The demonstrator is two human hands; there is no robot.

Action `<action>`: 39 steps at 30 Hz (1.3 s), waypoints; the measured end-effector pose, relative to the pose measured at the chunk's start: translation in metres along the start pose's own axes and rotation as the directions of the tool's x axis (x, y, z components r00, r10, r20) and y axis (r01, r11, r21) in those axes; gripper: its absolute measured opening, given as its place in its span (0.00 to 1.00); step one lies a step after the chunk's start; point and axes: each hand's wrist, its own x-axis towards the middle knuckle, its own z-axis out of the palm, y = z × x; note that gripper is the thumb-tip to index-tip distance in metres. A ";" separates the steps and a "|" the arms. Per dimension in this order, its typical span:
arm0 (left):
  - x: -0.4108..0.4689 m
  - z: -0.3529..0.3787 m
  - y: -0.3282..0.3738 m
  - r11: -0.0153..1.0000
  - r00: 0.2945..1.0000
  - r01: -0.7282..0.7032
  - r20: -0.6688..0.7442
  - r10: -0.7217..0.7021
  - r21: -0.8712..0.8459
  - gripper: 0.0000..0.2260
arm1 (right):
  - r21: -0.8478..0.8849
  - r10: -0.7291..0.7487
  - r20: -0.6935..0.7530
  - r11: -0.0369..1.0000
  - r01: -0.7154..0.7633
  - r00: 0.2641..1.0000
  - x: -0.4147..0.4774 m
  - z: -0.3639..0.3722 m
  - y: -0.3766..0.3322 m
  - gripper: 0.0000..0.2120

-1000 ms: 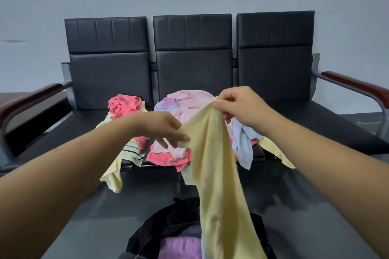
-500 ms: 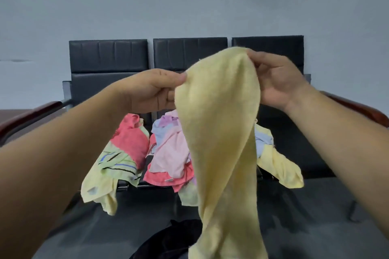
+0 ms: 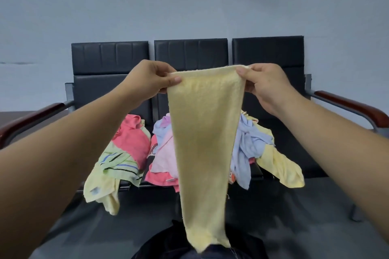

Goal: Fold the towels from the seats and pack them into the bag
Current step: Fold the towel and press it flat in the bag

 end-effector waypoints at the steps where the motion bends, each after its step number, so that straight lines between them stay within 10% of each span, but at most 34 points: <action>1: 0.000 -0.001 -0.002 1.000 1.000 -0.012 -0.009 0.012 0.008 0.07 | 0.001 0.004 0.007 1.000 -0.004 1.000 0.000 0.001 0.001 0.09; 10: -0.008 0.003 -0.011 0.998 0.999 0.040 -0.027 -0.041 -0.048 0.06 | 0.002 0.107 0.096 0.994 -0.108 0.990 0.000 0.005 0.016 0.13; 22: -0.035 0.045 -0.027 0.972 0.970 0.129 0.229 -0.083 -0.194 0.05 | -0.139 0.268 0.696 0.960 -0.242 0.666 -0.043 0.034 0.040 0.12; 30: -0.054 0.059 -0.058 0.785 0.934 0.248 0.355 -0.038 -0.568 0.14 | 0.204 0.147 0.630 0.916 -0.345 0.762 -0.037 0.043 0.043 0.11; 35: -0.097 0.099 -0.110 0.865 0.779 0.444 0.577 -0.245 -0.232 0.28 | 0.261 0.188 0.536 0.890 -0.373 0.823 -0.025 0.042 0.053 0.16; 39: -0.113 0.118 -0.128 0.745 0.784 0.529 0.571 -0.245 -0.406 0.10 | 0.128 0.429 0.399 0.849 -0.513 0.810 -0.018 0.042 0.083 0.14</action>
